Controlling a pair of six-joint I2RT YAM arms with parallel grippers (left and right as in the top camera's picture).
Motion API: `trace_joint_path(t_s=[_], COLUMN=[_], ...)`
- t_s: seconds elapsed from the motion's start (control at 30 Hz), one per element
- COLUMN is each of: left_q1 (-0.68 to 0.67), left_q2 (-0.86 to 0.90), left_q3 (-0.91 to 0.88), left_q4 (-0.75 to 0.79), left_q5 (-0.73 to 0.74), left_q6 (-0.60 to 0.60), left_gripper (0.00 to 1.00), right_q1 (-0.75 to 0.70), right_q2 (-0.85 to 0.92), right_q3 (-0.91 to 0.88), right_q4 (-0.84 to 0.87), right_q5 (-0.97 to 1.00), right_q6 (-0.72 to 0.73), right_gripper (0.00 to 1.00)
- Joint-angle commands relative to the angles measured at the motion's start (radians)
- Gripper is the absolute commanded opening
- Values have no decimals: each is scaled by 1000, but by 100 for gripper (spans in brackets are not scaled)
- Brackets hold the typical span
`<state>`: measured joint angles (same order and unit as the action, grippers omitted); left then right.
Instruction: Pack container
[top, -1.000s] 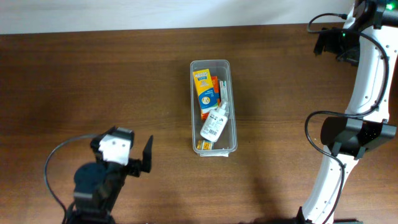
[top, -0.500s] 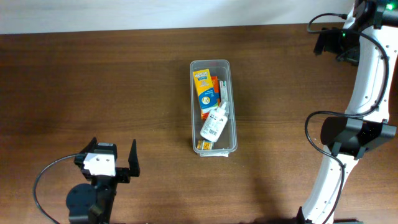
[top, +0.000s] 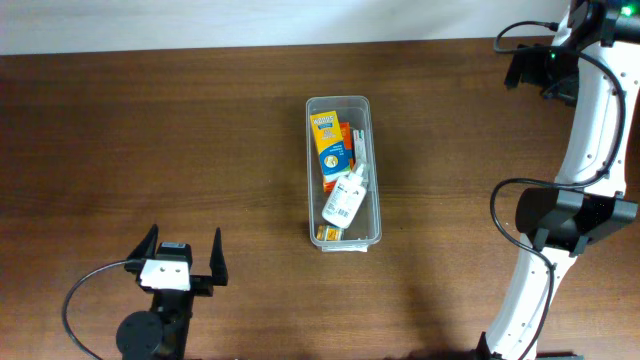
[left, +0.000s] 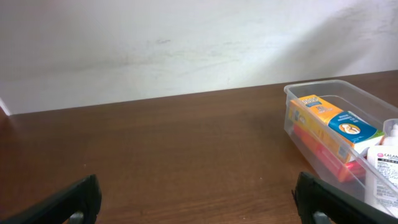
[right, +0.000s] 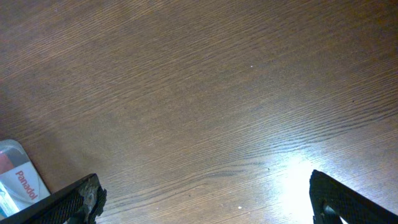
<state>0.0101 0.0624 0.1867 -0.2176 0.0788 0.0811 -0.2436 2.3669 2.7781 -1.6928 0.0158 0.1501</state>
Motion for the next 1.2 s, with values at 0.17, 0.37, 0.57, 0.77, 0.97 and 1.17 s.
trace_joint_path(t_s=[0.17,0.37,0.57,0.77,0.97,1.17], left_q1=[6,6,27,27,27,27], left_q2=[-58,-58,-58,-58,-57,-57], left_q3=[-53,-91,-130,-133,-133,-133], left_q4=[13,23,38,42,42,42], left_q5=[3,3,4,4,4,4], left_q6=[68,72,71,71,71,71], left_gripper=[99,99,99,99,99,99], right_q1=[1,1,1,1,1,1], right_q2=[-8,-8,-8,-8,-8,-8], right_q3=[-2,-2,-2,-2,-2,-2], right_q4=[-6,-6,-6,-6,-6,-6], right_q5=[-5,-5,-5,-5,-5,-5], right_q6=[1,1,1,1,1,1], right_gripper=[98,98,98,98,99,98])
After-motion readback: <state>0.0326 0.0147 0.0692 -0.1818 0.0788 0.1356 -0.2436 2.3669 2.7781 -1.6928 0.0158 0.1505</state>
